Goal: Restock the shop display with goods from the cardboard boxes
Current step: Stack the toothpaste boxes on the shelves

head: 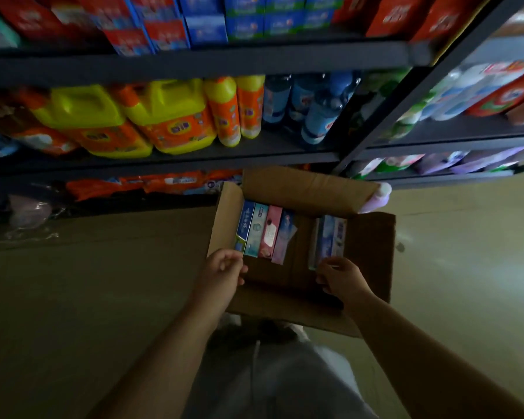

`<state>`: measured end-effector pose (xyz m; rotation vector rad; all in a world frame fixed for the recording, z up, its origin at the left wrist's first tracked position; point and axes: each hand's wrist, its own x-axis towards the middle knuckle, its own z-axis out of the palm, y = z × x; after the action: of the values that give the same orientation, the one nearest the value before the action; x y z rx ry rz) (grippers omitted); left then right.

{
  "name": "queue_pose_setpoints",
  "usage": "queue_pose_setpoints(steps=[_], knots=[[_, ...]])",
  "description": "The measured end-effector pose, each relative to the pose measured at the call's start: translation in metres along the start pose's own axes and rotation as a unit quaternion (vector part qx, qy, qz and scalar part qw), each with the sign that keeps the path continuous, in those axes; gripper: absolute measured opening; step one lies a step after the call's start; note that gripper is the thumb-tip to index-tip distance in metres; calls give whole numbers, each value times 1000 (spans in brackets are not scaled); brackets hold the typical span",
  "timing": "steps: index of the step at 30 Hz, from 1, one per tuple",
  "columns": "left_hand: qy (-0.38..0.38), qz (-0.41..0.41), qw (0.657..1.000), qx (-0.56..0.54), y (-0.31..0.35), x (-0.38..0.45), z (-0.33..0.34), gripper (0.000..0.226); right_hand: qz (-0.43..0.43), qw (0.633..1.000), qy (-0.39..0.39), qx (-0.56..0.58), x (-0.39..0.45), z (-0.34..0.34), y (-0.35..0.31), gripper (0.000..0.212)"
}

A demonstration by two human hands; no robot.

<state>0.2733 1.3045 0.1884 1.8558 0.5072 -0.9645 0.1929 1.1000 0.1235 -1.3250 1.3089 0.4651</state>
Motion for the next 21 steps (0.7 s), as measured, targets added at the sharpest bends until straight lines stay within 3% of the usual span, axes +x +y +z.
queue_pose_setpoints(steps=[6, 11, 15, 18, 21], knots=[[-17, 39, 999, -1, -48, 120, 47, 12, -10, 999, -14, -49, 141, 41, 43, 7], [-49, 103, 993, 19, -88, 228, 84, 13, -20, 986, 6, -168, 288, 76, 90, 29], [-39, 86, 994, -50, -116, 287, 109, 12, -29, 975, -6, -222, 367, 100, 117, 34], [-44, 63, 990, -116, -134, 306, 118, 11, -53, 982, -19, -181, 398, 120, 135, 40], [-36, 77, 989, -124, -136, 312, 116, 11, -21, 995, -35, -90, 424, 134, 159, 52]])
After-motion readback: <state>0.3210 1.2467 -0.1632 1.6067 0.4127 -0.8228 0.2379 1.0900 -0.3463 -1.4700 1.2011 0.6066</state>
